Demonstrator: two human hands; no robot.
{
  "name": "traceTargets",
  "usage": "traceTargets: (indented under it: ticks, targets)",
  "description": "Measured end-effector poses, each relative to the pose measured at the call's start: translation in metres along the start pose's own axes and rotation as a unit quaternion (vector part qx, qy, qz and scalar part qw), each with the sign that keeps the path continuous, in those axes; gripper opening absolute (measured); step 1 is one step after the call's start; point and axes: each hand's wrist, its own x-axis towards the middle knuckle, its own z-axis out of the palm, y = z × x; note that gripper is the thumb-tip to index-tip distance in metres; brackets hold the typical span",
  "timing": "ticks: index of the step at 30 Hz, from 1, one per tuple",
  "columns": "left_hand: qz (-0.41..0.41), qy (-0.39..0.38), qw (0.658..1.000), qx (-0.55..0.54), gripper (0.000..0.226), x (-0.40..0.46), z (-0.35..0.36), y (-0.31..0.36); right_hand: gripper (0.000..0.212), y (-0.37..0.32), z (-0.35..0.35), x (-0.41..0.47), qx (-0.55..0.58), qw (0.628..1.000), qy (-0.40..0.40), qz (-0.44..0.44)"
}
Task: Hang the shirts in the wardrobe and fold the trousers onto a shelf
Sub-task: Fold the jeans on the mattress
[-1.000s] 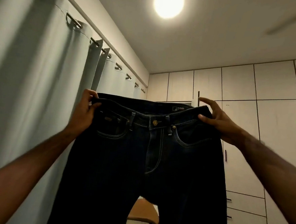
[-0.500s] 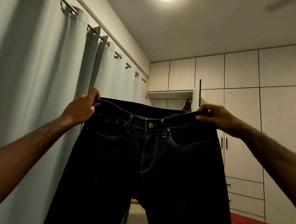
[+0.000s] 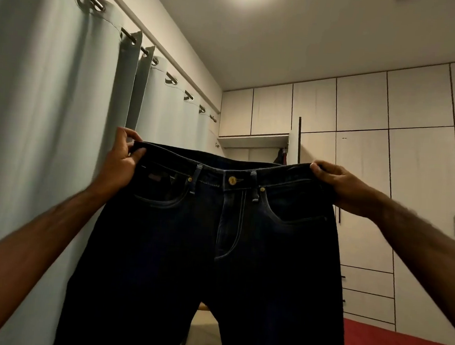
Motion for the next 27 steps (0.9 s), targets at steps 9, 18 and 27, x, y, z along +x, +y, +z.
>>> traceTargets:
  ticks: [9, 18, 27]
  targets:
    - [-0.17, -0.013, 0.96, 0.22, 0.031, 0.015, 0.057, -0.02, 0.024, 0.043, 0.028, 0.053, -0.136, 0.934, 0.309, 0.119]
    - [-0.019, 0.016, 0.999, -0.036, 0.027, 0.041, 0.151, 0.105, 0.041, -0.053, 0.1, 0.105, -0.086, 0.935, 0.343, -0.027]
    - [0.028, -0.132, 0.95, -0.282, 0.044, 0.049, 0.147, 0.16, 0.027, -0.1, 0.125, 0.082, 0.054, 0.975, 0.175, -0.129]
